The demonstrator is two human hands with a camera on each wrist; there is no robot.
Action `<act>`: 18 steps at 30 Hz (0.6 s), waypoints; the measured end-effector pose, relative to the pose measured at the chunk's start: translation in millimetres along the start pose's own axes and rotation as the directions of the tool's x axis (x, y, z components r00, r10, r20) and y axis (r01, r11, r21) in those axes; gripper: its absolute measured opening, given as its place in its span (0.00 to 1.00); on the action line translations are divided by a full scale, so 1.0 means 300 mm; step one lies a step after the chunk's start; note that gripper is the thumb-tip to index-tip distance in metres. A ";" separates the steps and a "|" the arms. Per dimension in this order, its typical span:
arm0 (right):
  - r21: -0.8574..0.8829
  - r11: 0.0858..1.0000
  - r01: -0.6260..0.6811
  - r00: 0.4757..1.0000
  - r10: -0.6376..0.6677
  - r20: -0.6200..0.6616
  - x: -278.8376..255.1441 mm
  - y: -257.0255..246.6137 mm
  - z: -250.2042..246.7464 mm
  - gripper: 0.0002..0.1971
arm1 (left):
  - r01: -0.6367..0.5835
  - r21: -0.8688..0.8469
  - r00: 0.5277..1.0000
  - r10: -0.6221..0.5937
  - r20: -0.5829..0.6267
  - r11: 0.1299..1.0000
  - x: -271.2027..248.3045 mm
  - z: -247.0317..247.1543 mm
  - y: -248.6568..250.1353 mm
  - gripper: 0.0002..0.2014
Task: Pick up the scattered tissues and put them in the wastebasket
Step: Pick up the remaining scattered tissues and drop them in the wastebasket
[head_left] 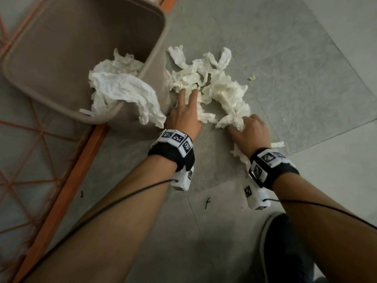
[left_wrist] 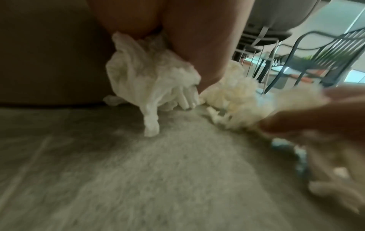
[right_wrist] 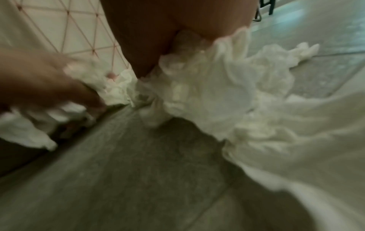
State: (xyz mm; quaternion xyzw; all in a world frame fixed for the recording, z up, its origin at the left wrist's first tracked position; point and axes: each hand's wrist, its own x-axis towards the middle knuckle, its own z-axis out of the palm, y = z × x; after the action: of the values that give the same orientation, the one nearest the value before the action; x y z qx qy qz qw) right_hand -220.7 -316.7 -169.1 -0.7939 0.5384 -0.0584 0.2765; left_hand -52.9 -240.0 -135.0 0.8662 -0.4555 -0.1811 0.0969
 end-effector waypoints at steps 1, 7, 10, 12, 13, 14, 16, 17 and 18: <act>0.051 0.999 -0.007 1.000 0.008 -0.027 -0.010 0.002 -0.002 0.15 | 0.007 0.031 1.000 -0.007 0.020 0.999 0.017 0.016 -0.003 0.39; 0.218 0.973 0.079 0.988 -0.047 -0.150 0.018 -0.046 -0.084 0.19 | -0.033 0.037 0.999 0.031 0.039 0.999 -0.033 0.053 -0.012 0.15; 0.006 0.969 0.248 0.968 -0.248 0.044 0.080 -0.100 -0.108 0.40 | -0.106 0.015 0.992 0.105 0.074 0.994 -0.138 0.042 0.015 0.11; -0.120 0.947 0.298 0.936 -0.265 0.231 0.127 -0.117 -0.099 0.47 | -0.123 -0.008 0.989 0.124 0.078 0.992 -0.193 0.026 0.033 0.10; -0.166 0.937 0.306 0.921 -0.247 0.303 0.143 -0.121 -0.089 0.48 | -0.110 -0.031 0.991 0.112 0.077 0.993 -0.212 0.014 0.040 0.10; -0.195 0.935 0.296 0.913 -0.216 0.347 0.151 -0.121 -0.079 0.47 | -0.081 -0.058 0.994 0.085 0.071 0.995 -0.223 -0.001 0.046 0.10; -0.225 0.942 0.250 0.925 -0.164 0.344 0.146 -0.115 -0.060 0.43 | -0.026 -0.097 0.997 0.032 0.067 0.995 -0.224 -0.034 0.053 0.13; -0.223 0.948 0.229 0.935 -0.150 0.320 0.133 -0.111 -0.051 0.40 | -0.016 -0.105 0.998 0.023 0.065 0.994 -0.218 -0.051 0.057 0.18; -0.208 0.957 0.203 0.944 -0.136 0.300 0.115 -0.107 -0.043 0.36 | -0.017 -0.107 0.998 0.023 0.056 0.994 -0.204 -0.064 0.060 0.24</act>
State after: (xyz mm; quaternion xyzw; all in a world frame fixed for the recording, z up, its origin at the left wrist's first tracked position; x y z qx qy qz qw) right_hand -185.1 -343.7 -149.2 -0.8649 0.4258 0.0961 0.2479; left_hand -90.5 -199.5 -97.5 0.8497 -0.4564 -0.2288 0.1318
